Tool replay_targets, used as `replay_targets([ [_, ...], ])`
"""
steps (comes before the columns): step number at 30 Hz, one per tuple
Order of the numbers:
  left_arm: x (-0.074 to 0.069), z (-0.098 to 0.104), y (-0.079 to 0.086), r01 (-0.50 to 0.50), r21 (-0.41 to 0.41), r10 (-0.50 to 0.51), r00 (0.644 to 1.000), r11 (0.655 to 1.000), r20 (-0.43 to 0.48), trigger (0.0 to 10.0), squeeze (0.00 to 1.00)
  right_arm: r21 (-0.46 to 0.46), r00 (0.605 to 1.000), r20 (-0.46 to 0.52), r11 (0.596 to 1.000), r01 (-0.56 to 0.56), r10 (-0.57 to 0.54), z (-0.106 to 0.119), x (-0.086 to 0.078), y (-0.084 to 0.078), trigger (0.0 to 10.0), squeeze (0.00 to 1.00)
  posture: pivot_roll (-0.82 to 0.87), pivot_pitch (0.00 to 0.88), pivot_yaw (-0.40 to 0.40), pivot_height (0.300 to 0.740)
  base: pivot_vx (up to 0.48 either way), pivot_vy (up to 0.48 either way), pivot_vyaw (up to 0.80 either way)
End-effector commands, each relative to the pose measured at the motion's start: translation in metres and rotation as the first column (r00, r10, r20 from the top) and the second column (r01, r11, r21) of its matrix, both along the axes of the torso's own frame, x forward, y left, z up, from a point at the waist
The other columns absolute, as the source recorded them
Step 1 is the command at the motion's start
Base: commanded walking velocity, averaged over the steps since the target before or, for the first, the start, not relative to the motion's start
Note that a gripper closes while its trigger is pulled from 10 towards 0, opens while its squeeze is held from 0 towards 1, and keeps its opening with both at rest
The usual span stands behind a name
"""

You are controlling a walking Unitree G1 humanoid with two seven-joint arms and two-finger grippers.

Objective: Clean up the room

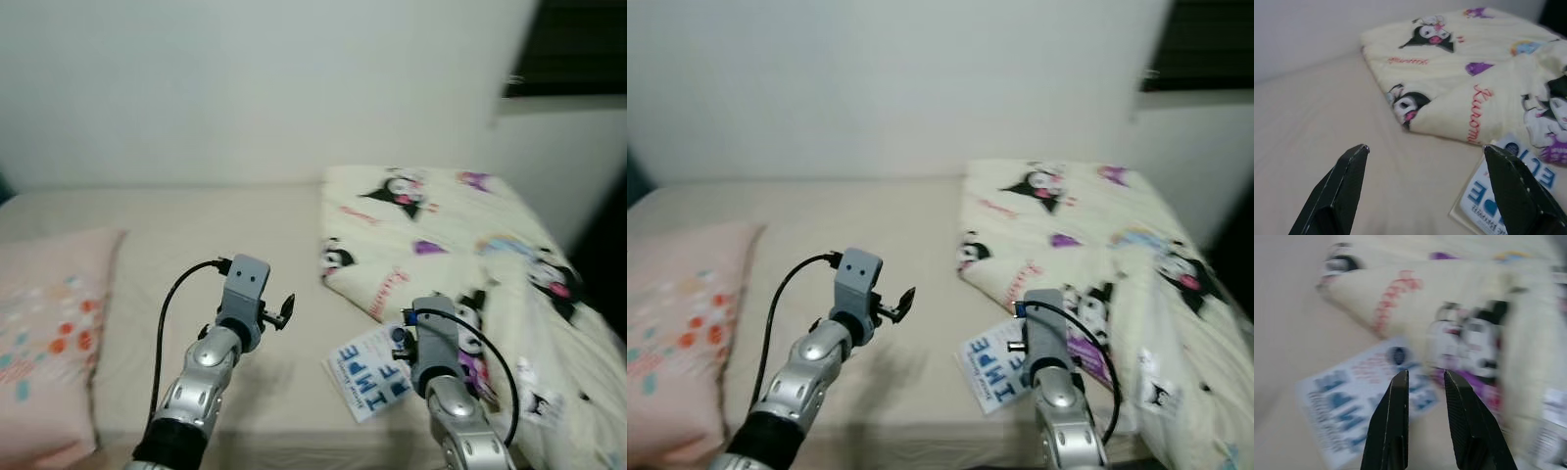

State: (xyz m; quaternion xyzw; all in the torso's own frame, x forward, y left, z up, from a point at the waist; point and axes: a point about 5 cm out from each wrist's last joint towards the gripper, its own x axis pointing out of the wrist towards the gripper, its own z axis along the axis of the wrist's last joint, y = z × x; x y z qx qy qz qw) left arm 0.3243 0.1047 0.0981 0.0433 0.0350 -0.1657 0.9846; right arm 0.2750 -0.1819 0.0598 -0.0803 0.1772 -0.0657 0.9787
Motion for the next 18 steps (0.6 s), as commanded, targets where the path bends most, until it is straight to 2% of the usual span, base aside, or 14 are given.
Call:
replay_targets([
  [1, -0.0004, -0.0026, 0.0044, -0.021, -0.002, 0.021, 1.000, 1.000, -0.003, 10.0, 0.00, 0.007, 1.000, 0.012, 1.000, -0.017, 0.017, 0.0017, 0.0013, 0.0058, 10.0, 0.00, -0.08, 0.000, 0.041, 0.732, 0.000, 0.000, 0.00],
  [6, -0.0006, -0.0023, 0.0063, -0.035, -0.008, 0.035, 0.999, 0.999, 0.000, 10.0, 0.00, 0.006, 1.000, 0.011, 1.000, -0.016, 0.016, 0.0013, 0.0013, 0.0053, 10.0, 0.00, -0.07, 0.000, 0.032, 0.732, 0.000, 0.000, 0.00],
  [18, -0.0005, -0.0013, 0.0050, -0.031, -0.017, 0.031, 0.999, 0.999, 0.008, 10.0, 0.00, 0.002, 1.000, 0.013, 1.000, -0.021, 0.021, 0.0025, 0.0026, 0.0053, 10.0, 0.00, -0.07, 0.004, 0.027, 0.732, 0.000, 0.391, 0.00],
])
